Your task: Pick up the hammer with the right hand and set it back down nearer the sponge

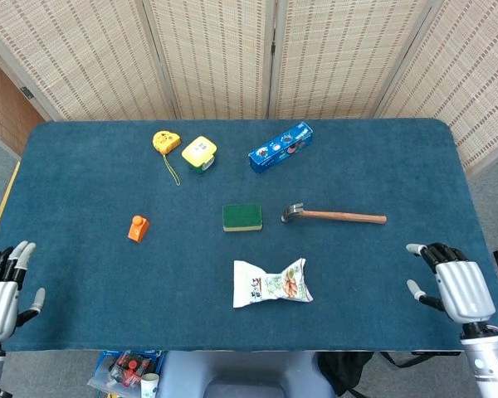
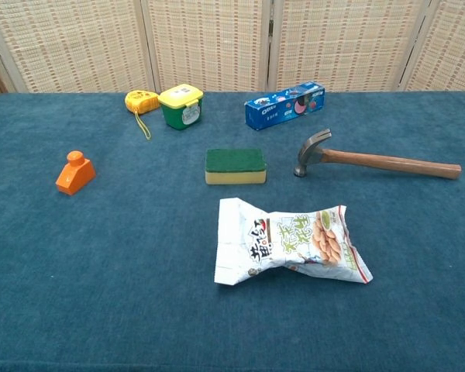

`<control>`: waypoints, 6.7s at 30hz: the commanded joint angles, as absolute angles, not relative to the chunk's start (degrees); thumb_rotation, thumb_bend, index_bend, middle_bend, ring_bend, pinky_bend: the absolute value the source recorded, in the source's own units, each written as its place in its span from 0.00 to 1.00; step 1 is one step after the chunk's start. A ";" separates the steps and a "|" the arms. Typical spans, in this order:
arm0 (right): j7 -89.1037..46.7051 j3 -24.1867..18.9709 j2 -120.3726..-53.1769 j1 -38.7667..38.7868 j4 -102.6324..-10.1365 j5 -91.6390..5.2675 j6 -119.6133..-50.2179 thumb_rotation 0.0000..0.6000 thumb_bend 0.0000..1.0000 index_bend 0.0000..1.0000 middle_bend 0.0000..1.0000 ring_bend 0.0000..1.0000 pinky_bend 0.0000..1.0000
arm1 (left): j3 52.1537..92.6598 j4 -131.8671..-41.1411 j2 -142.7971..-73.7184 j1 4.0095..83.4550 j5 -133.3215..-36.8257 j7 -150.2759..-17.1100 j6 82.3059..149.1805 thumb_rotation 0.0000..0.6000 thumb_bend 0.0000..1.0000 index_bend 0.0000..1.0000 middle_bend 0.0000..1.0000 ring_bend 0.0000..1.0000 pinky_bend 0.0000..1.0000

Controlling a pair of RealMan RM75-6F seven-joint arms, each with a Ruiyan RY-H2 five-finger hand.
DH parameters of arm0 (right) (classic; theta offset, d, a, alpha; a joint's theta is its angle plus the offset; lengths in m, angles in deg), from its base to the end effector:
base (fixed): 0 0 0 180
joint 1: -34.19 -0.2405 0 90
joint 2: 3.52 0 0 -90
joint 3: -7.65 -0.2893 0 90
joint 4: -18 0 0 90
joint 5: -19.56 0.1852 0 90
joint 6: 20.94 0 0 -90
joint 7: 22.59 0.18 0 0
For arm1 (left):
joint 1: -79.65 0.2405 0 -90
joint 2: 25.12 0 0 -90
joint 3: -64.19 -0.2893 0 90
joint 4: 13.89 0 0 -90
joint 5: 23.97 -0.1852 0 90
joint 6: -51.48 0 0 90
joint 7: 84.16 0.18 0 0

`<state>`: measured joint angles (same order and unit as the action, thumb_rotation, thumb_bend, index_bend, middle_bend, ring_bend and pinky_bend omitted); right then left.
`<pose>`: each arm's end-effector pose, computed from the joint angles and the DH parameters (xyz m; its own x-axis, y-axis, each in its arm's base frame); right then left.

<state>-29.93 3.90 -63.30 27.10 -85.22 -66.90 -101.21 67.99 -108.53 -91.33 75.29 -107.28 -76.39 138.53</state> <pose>-0.2915 -0.2283 0.1935 0.4132 -0.0603 0.9087 -0.9094 -0.0801 0.4082 -0.3278 0.2167 0.1916 0.4454 -0.0338 0.8947 0.8950 0.0440 -0.4439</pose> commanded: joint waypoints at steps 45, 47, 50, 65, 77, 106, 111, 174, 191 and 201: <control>-39.69 -4.80 -89.09 -13.48 -51.41 -34.67 -59.02 1.00 0.27 0.29 0.31 0.09 0.18 | 67.42 -106.72 -92.06 76.71 -105.75 -77.27 138.05 1.00 0.40 0.00 0.00 0.00 0.00; -39.49 -4.53 -89.85 -13.89 -50.06 -34.39 -58.48 1.00 0.27 0.29 0.31 0.09 0.18 | 67.46 -106.68 -92.11 76.72 -105.71 -77.31 138.05 1.00 0.40 0.00 0.00 0.00 0.00; -38.90 -4.37 -91.03 -14.58 -48.01 -33.97 -57.61 1.00 0.27 0.30 0.31 0.09 0.18 | 67.51 -106.55 -92.12 76.74 -105.50 -77.36 137.94 1.00 0.40 0.00 0.00 0.00 0.00; -37.02 -3.43 -95.51 -17.37 -40.47 -33.08 -53.79 1.00 0.33 0.33 0.37 0.09 0.18 | 67.71 -105.81 -92.25 76.96 -104.82 -78.15 137.70 1.00 0.40 0.00 0.00 0.00 0.00; -36.26 -2.67 -96.62 -17.96 -38.93 -33.25 -53.09 1.00 0.38 0.36 0.40 0.11 0.18 | 67.69 -105.32 -92.50 77.09 -104.61 -78.59 137.52 1.00 0.40 0.00 0.00 0.00 0.00; -34.69 -2.11 -98.06 -18.39 -36.50 -34.07 -52.51 1.00 0.49 0.42 0.45 0.16 0.18 | 67.77 -104.78 -92.78 77.26 -104.12 -78.70 137.14 1.00 0.40 0.00 0.00 0.00 0.00; -34.56 -2.20 -98.17 -18.42 -36.35 -34.14 -52.61 1.00 0.51 0.44 0.46 0.17 0.18 | 67.80 -104.62 -92.85 77.30 -104.07 -78.75 137.16 1.00 0.40 0.00 0.00 0.00 0.00; -10.58 -4.65 -88.47 -12.03 -49.08 -46.63 -56.10 1.00 0.70 0.69 0.79 0.69 0.72 | 67.67 -106.96 -91.90 77.01 -103.47 -76.20 136.43 1.00 0.40 0.00 0.00 0.00 0.00; -8.90 -8.16 -94.55 -17.95 -46.05 -44.16 -51.97 1.00 0.71 0.70 0.79 0.69 0.72 | 67.30 -107.98 -91.20 77.57 -103.64 -75.83 137.08 1.00 0.40 0.00 0.00 0.00 0.00; -10.58 -9.42 -98.03 -20.92 -43.39 -40.90 -50.67 1.00 0.72 0.70 0.79 0.69 0.72 | 67.25 -108.22 -91.14 77.54 -103.43 -75.39 136.82 1.00 0.40 0.00 0.00 0.00 0.00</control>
<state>-10.43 -9.33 -97.86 -20.78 -43.56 -41.06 -50.79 67.26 -108.22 -91.15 77.52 -103.44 -75.38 136.80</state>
